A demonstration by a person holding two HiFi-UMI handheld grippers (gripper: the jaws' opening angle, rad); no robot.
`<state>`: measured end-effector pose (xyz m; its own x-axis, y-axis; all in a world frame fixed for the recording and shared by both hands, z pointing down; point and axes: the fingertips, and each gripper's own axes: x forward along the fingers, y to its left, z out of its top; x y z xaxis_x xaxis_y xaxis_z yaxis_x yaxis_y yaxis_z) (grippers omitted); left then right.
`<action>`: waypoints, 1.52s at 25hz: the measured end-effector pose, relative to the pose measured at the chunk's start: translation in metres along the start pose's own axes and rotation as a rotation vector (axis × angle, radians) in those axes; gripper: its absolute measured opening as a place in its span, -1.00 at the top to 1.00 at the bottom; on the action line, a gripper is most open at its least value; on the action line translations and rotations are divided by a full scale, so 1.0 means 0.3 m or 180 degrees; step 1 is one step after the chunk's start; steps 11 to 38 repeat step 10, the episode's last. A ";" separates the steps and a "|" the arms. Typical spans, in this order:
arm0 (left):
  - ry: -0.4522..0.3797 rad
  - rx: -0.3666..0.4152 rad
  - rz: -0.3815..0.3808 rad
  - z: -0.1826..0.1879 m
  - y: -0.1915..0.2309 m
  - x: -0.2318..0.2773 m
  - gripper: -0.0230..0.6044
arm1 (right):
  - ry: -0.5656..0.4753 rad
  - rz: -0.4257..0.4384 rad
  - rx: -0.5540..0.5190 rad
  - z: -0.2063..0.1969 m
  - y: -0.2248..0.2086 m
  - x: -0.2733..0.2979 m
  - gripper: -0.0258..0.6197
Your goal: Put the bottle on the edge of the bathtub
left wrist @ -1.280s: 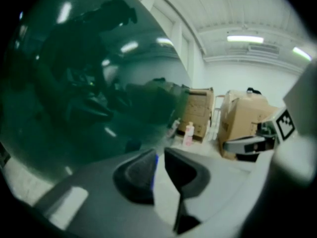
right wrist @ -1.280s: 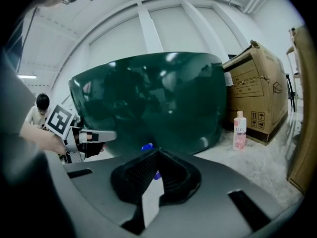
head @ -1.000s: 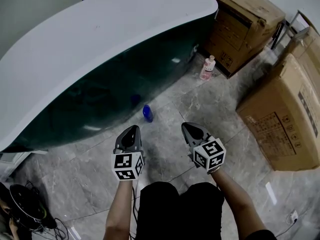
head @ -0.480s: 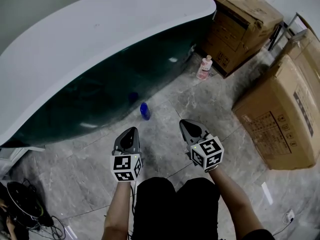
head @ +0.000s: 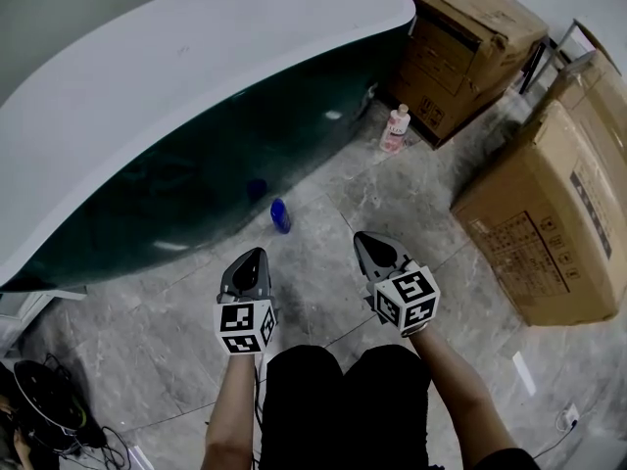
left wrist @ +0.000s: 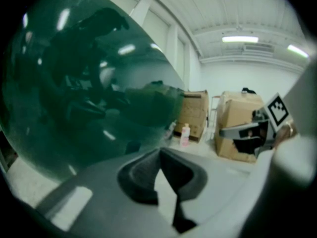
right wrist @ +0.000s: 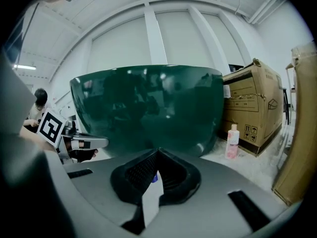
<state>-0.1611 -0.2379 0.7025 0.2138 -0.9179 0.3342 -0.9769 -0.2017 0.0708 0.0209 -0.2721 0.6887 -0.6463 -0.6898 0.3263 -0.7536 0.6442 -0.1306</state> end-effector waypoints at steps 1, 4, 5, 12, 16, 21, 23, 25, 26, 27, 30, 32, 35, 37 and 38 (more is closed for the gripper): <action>-0.0004 0.0001 -0.0002 0.000 0.000 0.001 0.91 | -0.0010 -0.0004 0.0008 0.001 0.001 -0.001 0.92; -0.0015 0.0007 -0.0003 -0.002 -0.001 0.006 0.91 | -0.0033 -0.0002 0.0016 0.002 0.004 -0.003 0.92; -0.0015 0.0009 -0.0003 -0.004 -0.001 0.006 0.91 | -0.0034 0.0003 0.0016 0.001 0.007 -0.004 0.92; -0.0012 0.0023 -0.0002 -0.007 0.006 0.009 0.91 | -0.0029 0.0007 0.0032 -0.009 0.015 -0.004 0.92; -0.0012 0.0023 -0.0002 -0.007 0.006 0.009 0.91 | -0.0029 0.0007 0.0032 -0.009 0.015 -0.004 0.92; -0.0012 0.0023 -0.0002 -0.007 0.006 0.009 0.91 | -0.0029 0.0007 0.0032 -0.009 0.015 -0.004 0.92; -0.0012 0.0023 -0.0002 -0.007 0.006 0.009 0.91 | -0.0029 0.0007 0.0032 -0.009 0.015 -0.004 0.92; -0.0012 0.0023 -0.0002 -0.007 0.006 0.009 0.91 | -0.0029 0.0007 0.0032 -0.009 0.015 -0.004 0.92; -0.0012 0.0023 -0.0002 -0.007 0.006 0.009 0.91 | -0.0029 0.0007 0.0032 -0.009 0.015 -0.004 0.92; -0.0012 0.0023 -0.0002 -0.007 0.006 0.009 0.91 | -0.0029 0.0007 0.0032 -0.009 0.015 -0.004 0.92; -0.0012 0.0023 -0.0002 -0.007 0.006 0.009 0.91 | -0.0029 0.0007 0.0032 -0.009 0.015 -0.004 0.92; -0.0012 0.0023 -0.0002 -0.007 0.006 0.009 0.91 | -0.0029 0.0007 0.0032 -0.009 0.015 -0.004 0.92; -0.0012 0.0023 -0.0002 -0.007 0.006 0.009 0.91 | -0.0029 0.0007 0.0032 -0.009 0.015 -0.004 0.92; -0.0012 0.0023 -0.0002 -0.007 0.006 0.009 0.91 | -0.0029 0.0007 0.0032 -0.009 0.015 -0.004 0.92; -0.0012 0.0023 -0.0002 -0.007 0.006 0.009 0.91 | -0.0029 0.0007 0.0032 -0.009 0.015 -0.004 0.92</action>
